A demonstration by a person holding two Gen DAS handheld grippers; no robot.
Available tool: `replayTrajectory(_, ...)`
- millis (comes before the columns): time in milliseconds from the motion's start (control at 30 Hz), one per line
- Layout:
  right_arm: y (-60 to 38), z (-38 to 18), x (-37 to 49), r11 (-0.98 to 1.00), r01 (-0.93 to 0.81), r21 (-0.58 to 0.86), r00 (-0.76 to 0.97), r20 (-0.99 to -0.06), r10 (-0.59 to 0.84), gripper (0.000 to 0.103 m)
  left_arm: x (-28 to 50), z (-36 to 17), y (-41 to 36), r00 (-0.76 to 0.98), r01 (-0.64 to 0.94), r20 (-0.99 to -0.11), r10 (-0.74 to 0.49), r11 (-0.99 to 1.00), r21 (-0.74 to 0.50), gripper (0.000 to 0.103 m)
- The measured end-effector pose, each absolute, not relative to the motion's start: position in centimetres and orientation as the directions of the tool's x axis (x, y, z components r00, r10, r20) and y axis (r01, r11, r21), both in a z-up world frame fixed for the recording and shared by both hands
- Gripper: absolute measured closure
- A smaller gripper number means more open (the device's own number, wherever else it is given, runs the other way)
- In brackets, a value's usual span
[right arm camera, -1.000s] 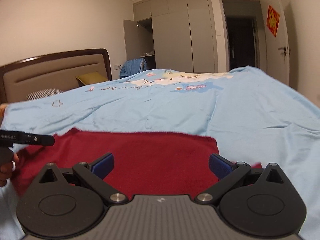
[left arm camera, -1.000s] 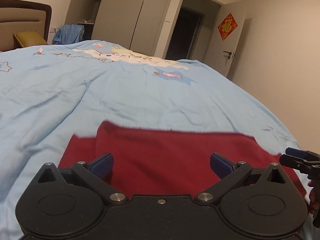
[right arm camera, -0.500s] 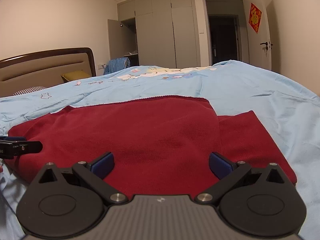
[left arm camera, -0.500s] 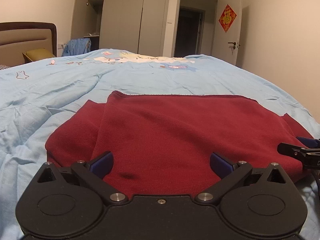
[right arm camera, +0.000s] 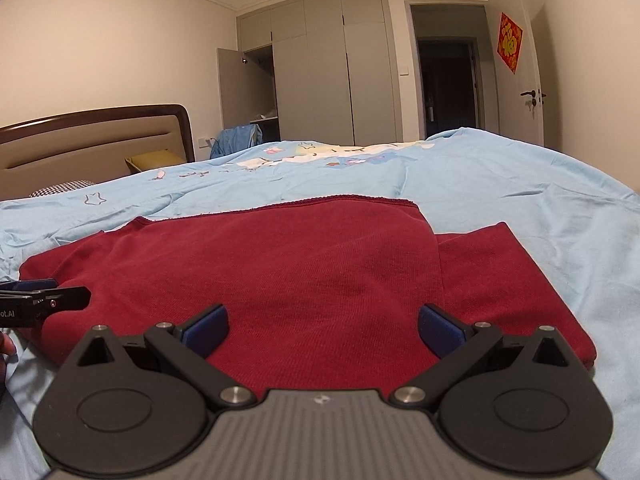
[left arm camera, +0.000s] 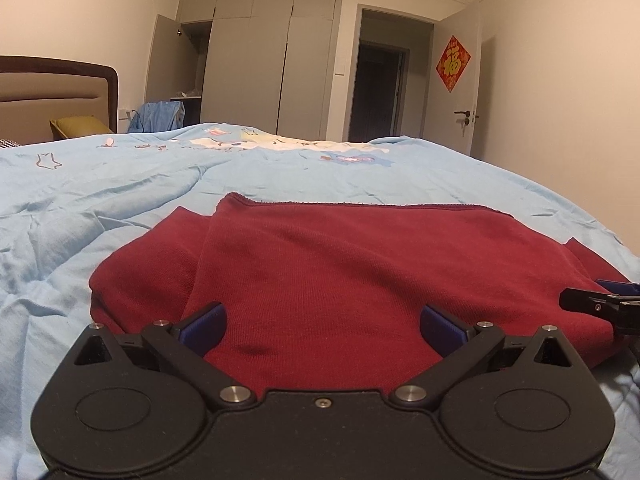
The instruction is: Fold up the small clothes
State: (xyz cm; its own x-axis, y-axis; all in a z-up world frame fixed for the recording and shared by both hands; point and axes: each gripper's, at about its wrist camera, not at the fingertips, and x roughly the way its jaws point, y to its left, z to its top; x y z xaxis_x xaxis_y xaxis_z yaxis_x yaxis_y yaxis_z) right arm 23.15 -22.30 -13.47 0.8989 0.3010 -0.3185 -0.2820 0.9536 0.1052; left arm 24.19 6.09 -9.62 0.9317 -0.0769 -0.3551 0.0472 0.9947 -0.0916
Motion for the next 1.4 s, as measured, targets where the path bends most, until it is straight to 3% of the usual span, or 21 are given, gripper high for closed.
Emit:
replayTrajectory(400,-22.6,-13.5,23.1,0.956,-0.275,0.103,0.903,-0.315,0.294,0.0,19.6,-5.7,7.1,0.939,-0.037,-0.342,-0.022,0.986,-0.165,0.001)
replayTrajectory(667,-22.1,-13.3,22.4,0.966,-0.237,0.105,0.915,-0.311,0.259,0.0,19.3,-6.4,10.0,0.868,-0.23,-0.488,0.096,0.947,-0.224,0.001)
replayTrajectory(867,-21.0,-11.9,20.1,0.958,-0.249,0.14,0.938,-0.211,0.274,0.0,19.0,-7.1,12.7,0.859,-0.241,-0.511,-0.022,0.864,-0.442,0.001)
replayTrajectory(1033,-18.3,-10.7,20.3,0.984,-0.17,0.053,0.958,-0.225,0.177,0.0,18.8,-7.3,13.0,0.869,-0.196,-0.48,-0.12,0.807,-0.557,0.001)
replayTrajectory(1400,-16.1,-13.6,20.7,0.991,-0.136,-0.008,0.952,-0.277,0.128,0.0,19.5,-7.9,12.3,0.86,-0.217,-0.496,-0.119,0.795,-0.566,0.001)
